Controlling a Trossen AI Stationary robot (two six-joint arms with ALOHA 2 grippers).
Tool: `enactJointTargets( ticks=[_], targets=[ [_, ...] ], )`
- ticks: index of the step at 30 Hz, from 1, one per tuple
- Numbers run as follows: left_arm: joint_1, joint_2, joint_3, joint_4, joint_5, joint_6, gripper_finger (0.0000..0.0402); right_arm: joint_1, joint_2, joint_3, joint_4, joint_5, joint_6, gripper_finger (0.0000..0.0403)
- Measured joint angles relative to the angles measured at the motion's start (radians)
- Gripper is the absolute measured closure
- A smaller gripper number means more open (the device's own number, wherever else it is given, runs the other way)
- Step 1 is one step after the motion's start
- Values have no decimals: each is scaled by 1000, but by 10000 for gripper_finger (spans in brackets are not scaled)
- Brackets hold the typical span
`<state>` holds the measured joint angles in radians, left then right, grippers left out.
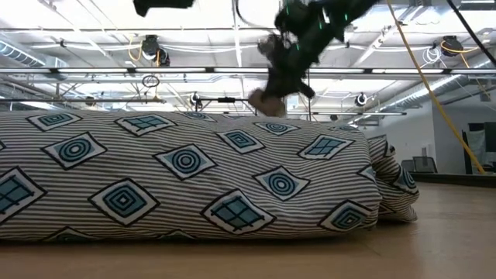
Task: Pick & Place Medicine items
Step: Put the brown bandage into the left yellow basket
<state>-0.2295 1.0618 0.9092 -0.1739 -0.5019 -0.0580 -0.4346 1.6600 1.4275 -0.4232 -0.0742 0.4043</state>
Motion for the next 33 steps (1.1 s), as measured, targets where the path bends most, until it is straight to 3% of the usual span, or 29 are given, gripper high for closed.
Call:
enactJointTargets(
  ticks=[9,18,27,33],
  targets=[
    [-42,-99,-62,-57,-71,-24,293,-174,-2,-316,443,47,174,356],
    [-39,-136,-156,-56,-191,-118,293,-159,-3,-527,741,219,240,358],
    [-39,-135,-163,-47,-206,-138,293,-143,-3,-584,763,257,239,348],
    [-39,-135,-163,-37,-206,-139,293,-143,-3,-589,767,257,239,317]
  ],
)
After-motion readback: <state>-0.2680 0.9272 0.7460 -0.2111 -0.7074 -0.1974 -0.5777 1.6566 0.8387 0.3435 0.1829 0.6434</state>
